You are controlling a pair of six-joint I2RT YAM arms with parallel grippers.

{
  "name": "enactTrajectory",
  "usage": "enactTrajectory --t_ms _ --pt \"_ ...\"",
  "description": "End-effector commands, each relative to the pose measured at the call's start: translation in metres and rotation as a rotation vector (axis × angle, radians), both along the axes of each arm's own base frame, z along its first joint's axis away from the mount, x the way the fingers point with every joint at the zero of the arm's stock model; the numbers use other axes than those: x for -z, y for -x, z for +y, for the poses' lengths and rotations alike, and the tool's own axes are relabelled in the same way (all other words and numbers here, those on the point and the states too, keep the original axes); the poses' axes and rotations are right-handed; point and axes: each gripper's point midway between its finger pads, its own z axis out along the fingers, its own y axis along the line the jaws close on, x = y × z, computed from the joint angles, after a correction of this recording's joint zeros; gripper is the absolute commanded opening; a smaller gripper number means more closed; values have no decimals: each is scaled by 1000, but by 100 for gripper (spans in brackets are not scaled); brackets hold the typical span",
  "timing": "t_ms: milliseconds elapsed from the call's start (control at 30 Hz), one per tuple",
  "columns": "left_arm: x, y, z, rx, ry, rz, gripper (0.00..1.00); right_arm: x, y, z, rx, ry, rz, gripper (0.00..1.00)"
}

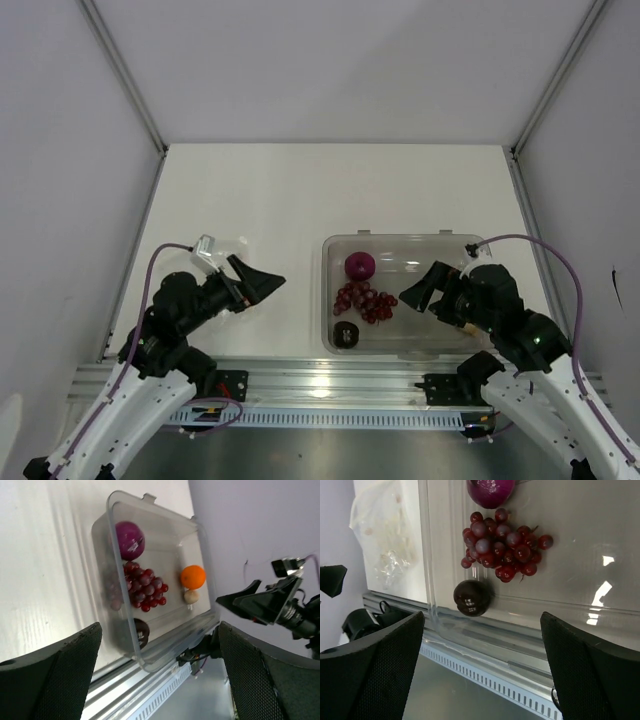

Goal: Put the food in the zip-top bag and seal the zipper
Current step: Pick up the zipper food storage bag at the center of the board.

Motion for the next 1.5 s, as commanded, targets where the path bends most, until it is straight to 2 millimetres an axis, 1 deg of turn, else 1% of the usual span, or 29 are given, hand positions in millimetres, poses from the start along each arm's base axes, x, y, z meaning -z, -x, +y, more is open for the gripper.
enactTrajectory --t_ms 0,133,167,200,233,300,333,367,400,433,467,500,533,567,633,667,733,767,833,867,900,967,1000,1067,1100,1133,1200,1300,1467 --pt "-2 14 6 60 -106 -2 99 -17 -8 3 -38 14 -93 99" --pt "-11 21 13 53 -111 -63 100 -38 -22 19 -98 -13 -162 100" --pt "-19 19 23 -14 -99 -90 100 -51 -26 31 -142 -60 -207 100" --pt "-15 21 30 -44 -109 -76 99 -56 -28 38 -166 -80 -220 99" --pt "-28 21 41 -99 -103 -128 99 -65 -34 52 -206 -113 -239 100" --pt "-35 26 54 -146 -116 -147 99 -73 -40 68 -245 -125 -257 99" --pt "-36 27 60 -174 -124 -151 99 -71 -43 86 -282 -105 -255 99" --pt "-38 24 69 -222 -138 -157 99 -88 -45 98 -302 -105 -292 99" --pt "-52 28 75 -242 -133 -180 100 -92 -45 111 -335 -81 -319 99" --pt "-46 30 80 -256 -162 -152 99 -80 -55 129 -341 -24 -302 99" --pt "-41 27 85 -282 -195 -124 100 -98 -44 154 -413 -37 -336 99" --pt "-53 30 89 -290 -195 -137 100 -96 -45 168 -450 -18 -339 99" --pt "-47 33 92 -288 -228 -113 100 -97 -44 182 -483 -24 -332 99" --pt "-50 34 93 -291 -237 -107 100 -87 -48 202 -514 -12 -302 99" --pt "-54 38 96 -289 -244 -111 99 -86 -47 228 -582 -66 -303 99" --pt "-55 39 99 -303 -243 -110 100 -74 -50 245 -610 -67 -280 99" --pt "-58 43 104 -326 -219 -119 100 -66 -51 268 -664 -96 -264 99" --pt "-58 44 109 -353 -211 -121 100 -40 -52 283 -691 -65 -214 99" --pt "-60 47 114 -380 -186 -129 97 -36 -57 302 -715 -69 -217 99" --pt "-60 48 115 -386 -180 -134 97 -13 -59 313 -727 -45 -178 99" --pt "-61 49 116 -391 -174 -134 96 -17 -60 324 -748 -72 -191 99" --pt "-59 52 116 -381 -174 -133 96 -6 -62 337 -761 -82 -166 99" --pt "-61 54 115 -375 -167 -135 96 10 -61 345 -777 -73 -141 99" --pt "-61 55 114 -364 -166 -133 96 12 -67 357 -778 -72 -145 99" --pt "-60 55 113 -360 -166 -130 96 30 -67 362 -783 -48 -114 100" --pt "-60 56 112 -351 -164 -130 96 27 -69 370 -789 -55 -122 99" --pt "-60 57 111 -344 -165 -127 95 45 -70 378 -797 -37 -100 100" --pt "-58 57 110 -338 -166 -123 96 52 -73 391 -802 -49 -88 99" --pt "-56 58 108 -327 -171 -121 96 86 -84 405 -777 41 -65 99"
